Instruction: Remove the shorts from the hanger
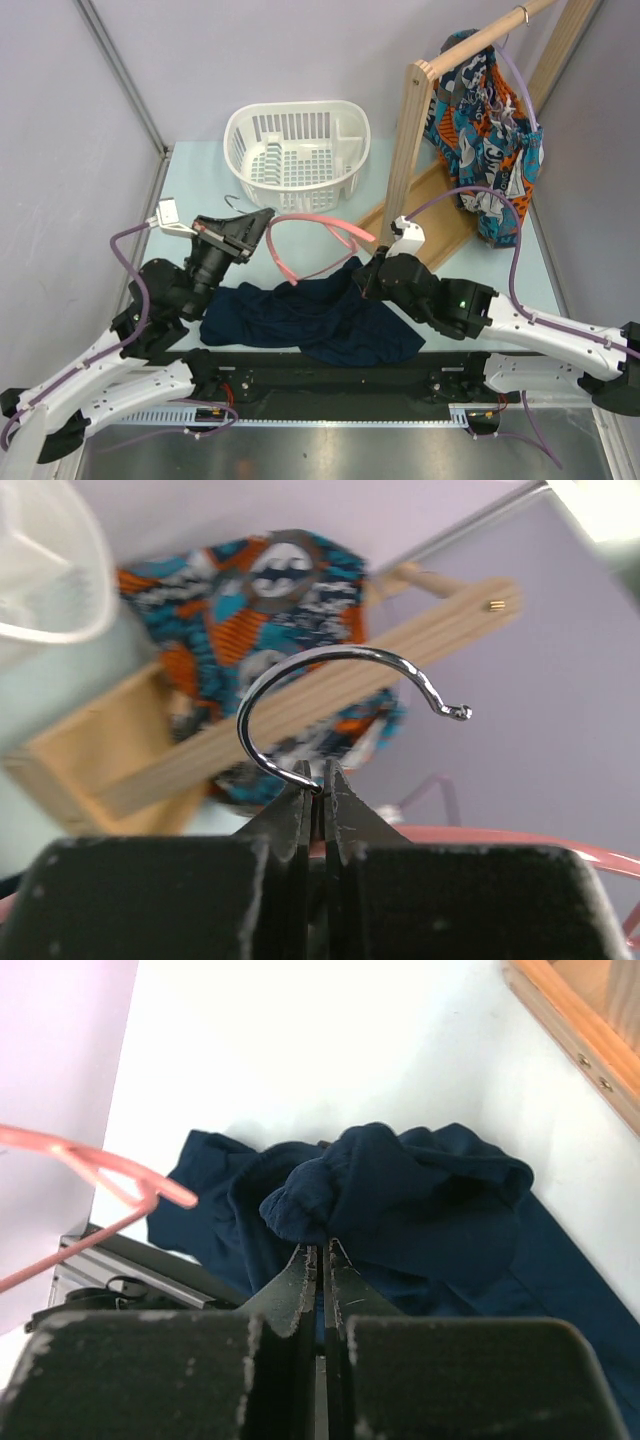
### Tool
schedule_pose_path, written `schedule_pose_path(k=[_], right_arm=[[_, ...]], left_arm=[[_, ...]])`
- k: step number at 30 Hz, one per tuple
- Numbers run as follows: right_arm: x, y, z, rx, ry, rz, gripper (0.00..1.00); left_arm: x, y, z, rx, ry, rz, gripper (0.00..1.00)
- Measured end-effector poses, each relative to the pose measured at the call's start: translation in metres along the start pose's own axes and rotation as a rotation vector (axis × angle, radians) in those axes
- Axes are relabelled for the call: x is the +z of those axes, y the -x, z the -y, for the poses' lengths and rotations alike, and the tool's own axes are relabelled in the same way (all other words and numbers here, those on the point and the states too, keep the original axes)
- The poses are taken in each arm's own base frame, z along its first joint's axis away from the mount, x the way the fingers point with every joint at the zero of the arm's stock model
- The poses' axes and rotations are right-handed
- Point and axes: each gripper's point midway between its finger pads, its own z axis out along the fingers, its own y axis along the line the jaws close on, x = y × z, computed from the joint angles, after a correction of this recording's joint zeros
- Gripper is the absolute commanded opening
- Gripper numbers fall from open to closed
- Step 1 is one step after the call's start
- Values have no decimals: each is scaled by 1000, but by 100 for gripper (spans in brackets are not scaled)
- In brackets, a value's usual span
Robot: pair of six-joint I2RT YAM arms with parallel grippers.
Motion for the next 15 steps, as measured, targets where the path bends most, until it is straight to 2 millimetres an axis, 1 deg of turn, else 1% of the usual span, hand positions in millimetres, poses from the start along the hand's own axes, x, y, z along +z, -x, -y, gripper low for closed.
schedule_pose_path(k=[2,5,8,11,13,15], right_arm=[[2,-1,4,0,-10,0,0],[4,3,8,7,-25,8,0],[7,7,13,18,-39,14,0],[8,8,15,24,-39,10,0],[9,8,12,26,-28,4,0],[12,7,6,28,-5,-1,0]], left_arm=[[-2,1,18,-103,-62,-14,1],[-8,7,42,-195,-143,-34,0],[-16,15,67,-227,-214,-59,0],[-28,31,92,-214,-274,-73,0],[-37,41,100,-190,-299,-68,0],[-48,50,101,-150,-309,-57,0]])
